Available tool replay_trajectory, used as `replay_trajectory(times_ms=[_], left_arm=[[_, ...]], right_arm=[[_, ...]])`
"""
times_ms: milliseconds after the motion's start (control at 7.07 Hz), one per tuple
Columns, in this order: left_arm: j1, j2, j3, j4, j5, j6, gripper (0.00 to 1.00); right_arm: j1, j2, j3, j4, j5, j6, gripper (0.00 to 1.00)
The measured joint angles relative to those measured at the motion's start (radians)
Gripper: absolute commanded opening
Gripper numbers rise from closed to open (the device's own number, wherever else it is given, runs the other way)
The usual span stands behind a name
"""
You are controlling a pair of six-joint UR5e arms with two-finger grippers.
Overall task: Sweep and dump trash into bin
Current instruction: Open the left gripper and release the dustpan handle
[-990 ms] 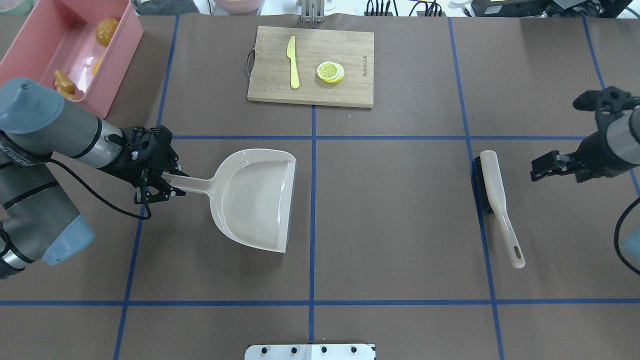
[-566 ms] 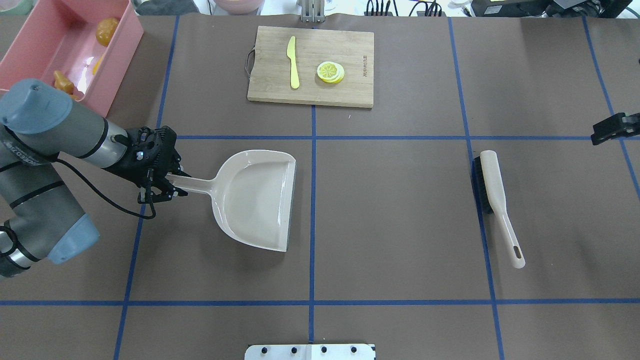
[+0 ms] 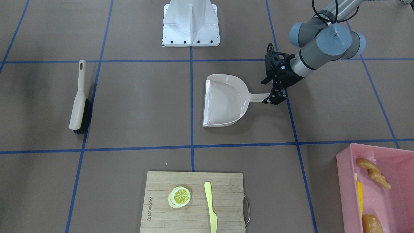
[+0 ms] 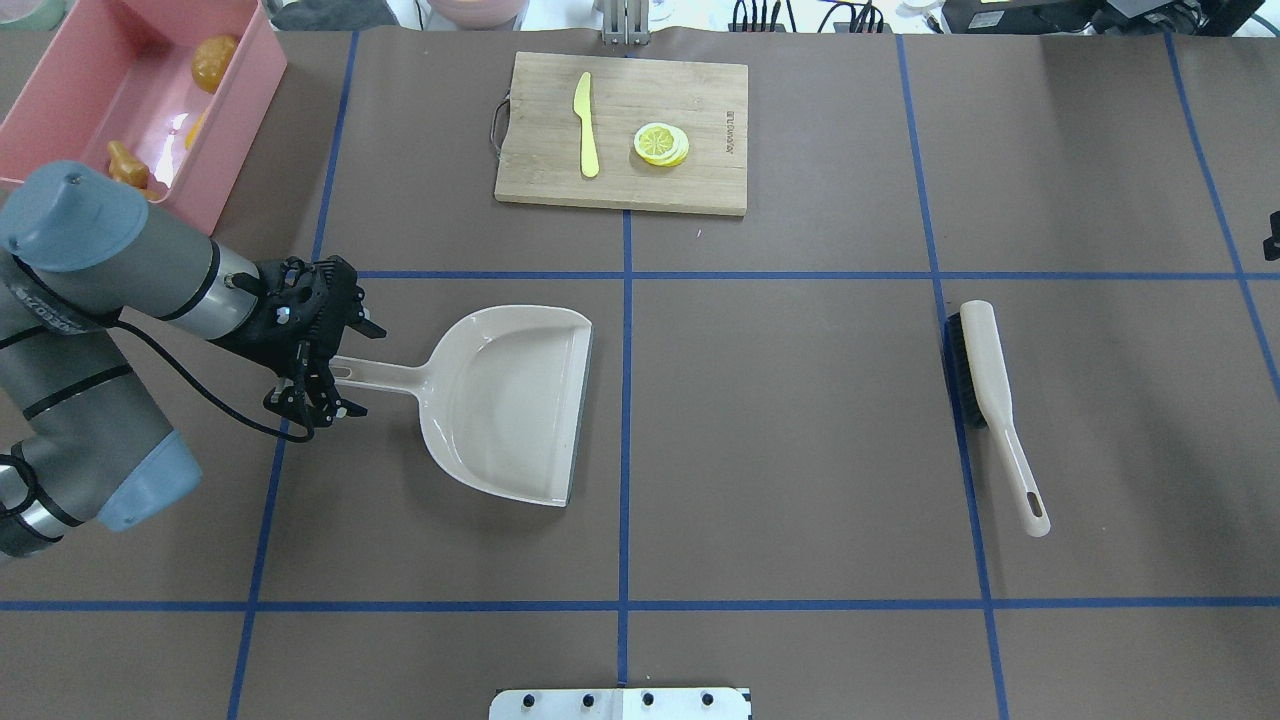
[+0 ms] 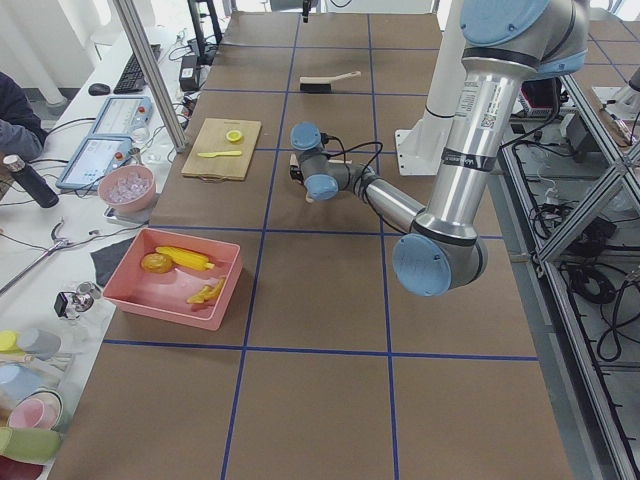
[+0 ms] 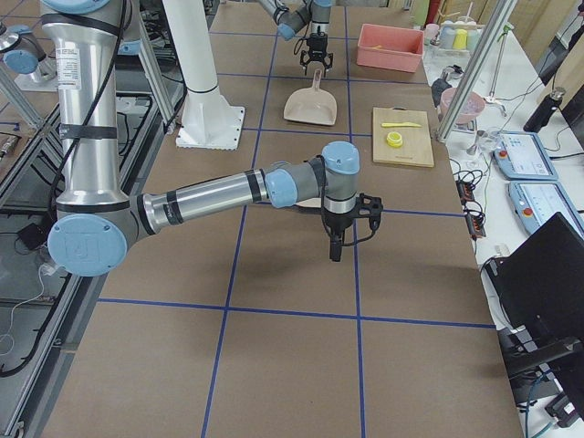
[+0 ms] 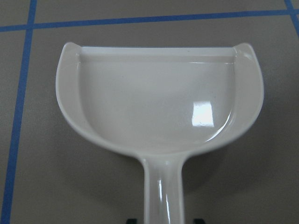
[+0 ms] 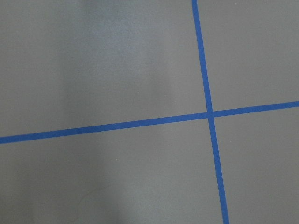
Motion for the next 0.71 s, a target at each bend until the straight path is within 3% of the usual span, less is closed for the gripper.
replay_trajectory(times_ms=[424,707], left_arm=[[-0.065,0.043,-0.067,0.012,0.006,-0.088,0.99],[-0.162,0.138,-0.106,0.016,0.014,-0.428,0.99]], right_arm=[[0.013,-0.001,-0.033,0.012,0.014,0.026,1.0],[0.02,0.02,-0.088,0.012,0.051,-0.025,1.0]])
